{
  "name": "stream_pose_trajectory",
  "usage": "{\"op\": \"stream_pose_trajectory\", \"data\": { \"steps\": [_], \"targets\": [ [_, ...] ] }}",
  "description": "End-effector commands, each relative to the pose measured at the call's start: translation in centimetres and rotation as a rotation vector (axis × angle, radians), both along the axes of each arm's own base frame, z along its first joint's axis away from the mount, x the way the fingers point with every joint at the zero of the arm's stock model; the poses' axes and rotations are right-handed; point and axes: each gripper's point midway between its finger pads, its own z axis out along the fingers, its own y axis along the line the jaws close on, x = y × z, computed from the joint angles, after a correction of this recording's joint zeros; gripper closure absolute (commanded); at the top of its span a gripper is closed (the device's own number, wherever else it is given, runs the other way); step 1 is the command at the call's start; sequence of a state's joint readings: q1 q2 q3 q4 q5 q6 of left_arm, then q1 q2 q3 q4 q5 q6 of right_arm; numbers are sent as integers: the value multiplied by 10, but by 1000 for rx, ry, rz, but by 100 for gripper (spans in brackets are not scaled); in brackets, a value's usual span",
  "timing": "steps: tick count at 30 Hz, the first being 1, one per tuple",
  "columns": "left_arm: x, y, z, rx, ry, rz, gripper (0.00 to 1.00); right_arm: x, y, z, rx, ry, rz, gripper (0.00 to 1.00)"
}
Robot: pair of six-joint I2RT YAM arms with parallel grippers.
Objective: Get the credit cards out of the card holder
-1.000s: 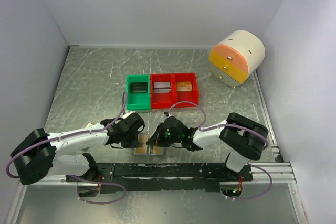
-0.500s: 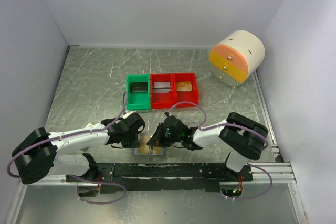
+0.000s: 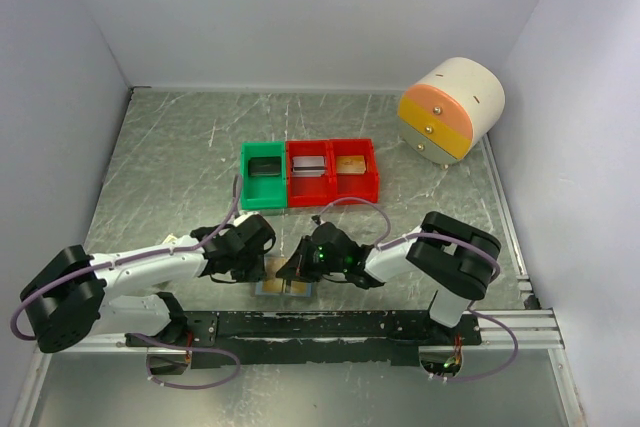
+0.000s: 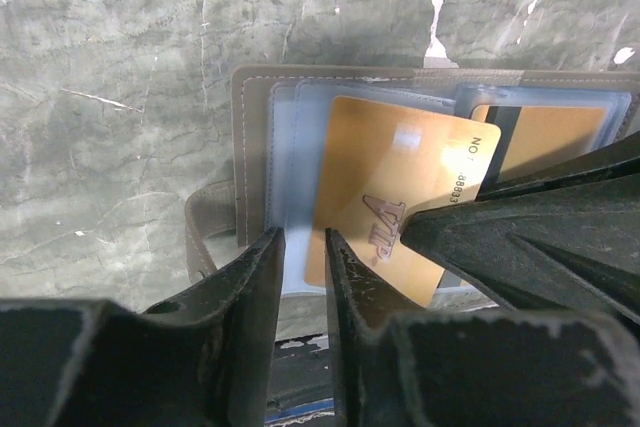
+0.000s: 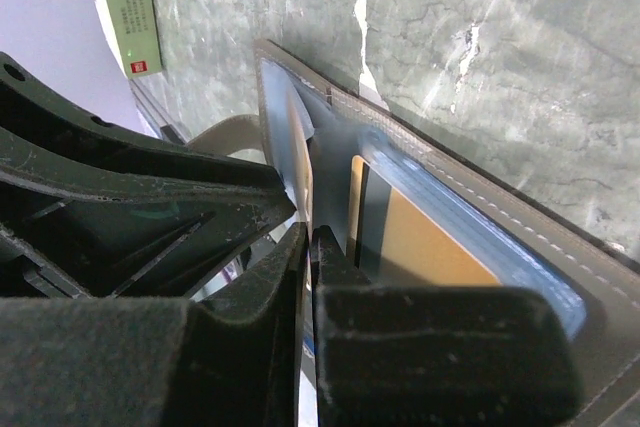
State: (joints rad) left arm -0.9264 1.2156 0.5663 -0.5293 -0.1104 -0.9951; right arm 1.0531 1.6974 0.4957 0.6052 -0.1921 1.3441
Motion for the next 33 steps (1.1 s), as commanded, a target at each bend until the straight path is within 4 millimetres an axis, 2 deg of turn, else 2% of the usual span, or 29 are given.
{"op": "stream_pose_trajectory", "data": {
  "steps": [1, 10, 12, 17, 23, 28, 33],
  "targets": [
    [5, 5, 3, 26, -24, 13, 64, -1, -4, -1, 9, -2, -10, 97],
    [13, 10, 4, 77, -40, 37, 55, -3, -3, -2, -14, 1, 11, 95],
    [13, 10, 2, 75, -41, 30, 57, -2, -2, 0, -11, -1, 12, 92],
    [4, 11, -9, 80, 8, 23, 69, -1, -5, 4, -12, -2, -5, 84],
    [0, 14, -12, 82, 19, 24, 71, -2, -5, 10, 23, -1, -11, 82],
    [1, 12, -9, 78, 14, 21, 72, -2, 2, 12, 45, 0, 8, 84],
    [1, 13, -9, 83, 14, 21, 73, -1, 3, 12, 62, 4, 0, 100]
  ]
}}
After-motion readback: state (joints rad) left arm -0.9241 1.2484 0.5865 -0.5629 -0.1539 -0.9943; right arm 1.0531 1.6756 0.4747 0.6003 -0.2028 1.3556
